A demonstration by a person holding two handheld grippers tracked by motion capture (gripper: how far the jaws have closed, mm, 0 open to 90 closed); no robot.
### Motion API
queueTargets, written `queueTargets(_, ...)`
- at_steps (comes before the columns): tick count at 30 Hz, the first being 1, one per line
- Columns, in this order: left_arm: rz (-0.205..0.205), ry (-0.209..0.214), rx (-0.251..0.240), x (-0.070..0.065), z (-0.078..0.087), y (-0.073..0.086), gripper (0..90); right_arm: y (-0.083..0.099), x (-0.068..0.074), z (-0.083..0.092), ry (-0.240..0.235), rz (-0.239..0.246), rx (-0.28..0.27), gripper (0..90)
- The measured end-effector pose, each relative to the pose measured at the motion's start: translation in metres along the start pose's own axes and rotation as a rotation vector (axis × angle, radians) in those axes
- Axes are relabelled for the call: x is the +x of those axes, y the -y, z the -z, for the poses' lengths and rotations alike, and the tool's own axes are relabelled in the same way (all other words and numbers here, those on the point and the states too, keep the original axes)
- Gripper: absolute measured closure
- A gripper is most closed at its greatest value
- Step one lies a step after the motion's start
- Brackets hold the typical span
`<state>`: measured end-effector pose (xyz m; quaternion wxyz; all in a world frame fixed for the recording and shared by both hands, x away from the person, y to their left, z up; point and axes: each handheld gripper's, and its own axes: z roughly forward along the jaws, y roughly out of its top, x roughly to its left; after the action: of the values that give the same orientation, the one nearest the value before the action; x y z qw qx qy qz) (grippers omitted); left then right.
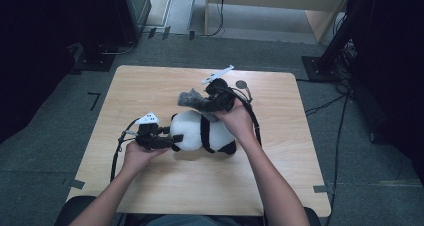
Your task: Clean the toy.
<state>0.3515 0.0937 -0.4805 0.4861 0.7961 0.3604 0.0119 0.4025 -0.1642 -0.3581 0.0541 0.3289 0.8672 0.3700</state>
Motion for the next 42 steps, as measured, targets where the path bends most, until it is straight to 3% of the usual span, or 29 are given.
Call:
queueTargets(5,0.004,-0.003,-0.005,0.0,0.0,0.0,37.6,-0.008,0.019,-0.019,-0.027,0.042,0.035,76.7)
queueTargets(11,0.016,0.006,-0.011,0.002,-0.001,0.0,28.4,-0.003,0.03,-0.048,-0.031,0.073,0.133,76.7)
queueTargets(15,0.028,0.013,-0.004,0.002,-0.002,0.0,24.5,0.001,0.029,-0.053,-0.033,0.055,0.137,77.5)
queueTargets(19,0.032,-0.007,-0.007,-0.007,0.002,0.002,20.4,0.006,0.028,-0.055,-0.037,0.037,0.128,78.2)
queueTargets(23,-0.007,-0.06,-0.029,-0.015,-0.012,0.009,11.4,0.007,0.028,-0.057,-0.047,0.026,0.122,78.0)
queueTargets(25,-0.008,-0.067,-0.033,-0.015,-0.014,0.01,12.1,0.006,0.029,-0.056,-0.045,0.021,0.12,77.8)
queueTargets(29,-0.028,-0.076,-0.044,-0.017,-0.013,0.01,23.9,0.0,0.033,-0.051,-0.031,0.041,0.059,76.0)
queueTargets(34,-0.007,-0.069,-0.041,-0.014,-0.012,0.009,28.8,0.001,0.032,-0.058,-0.005,0.092,0.104,75.0)
queueTargets(39,-0.006,-0.067,-0.04,-0.014,-0.012,0.009,28.6,0.004,0.021,-0.049,0.051,0.072,0.108,74.3)
queueTargets(42,-0.007,-0.064,-0.039,-0.014,-0.012,0.009,28.3,0.013,0.003,-0.035,0.081,0.03,0.106,73.7)
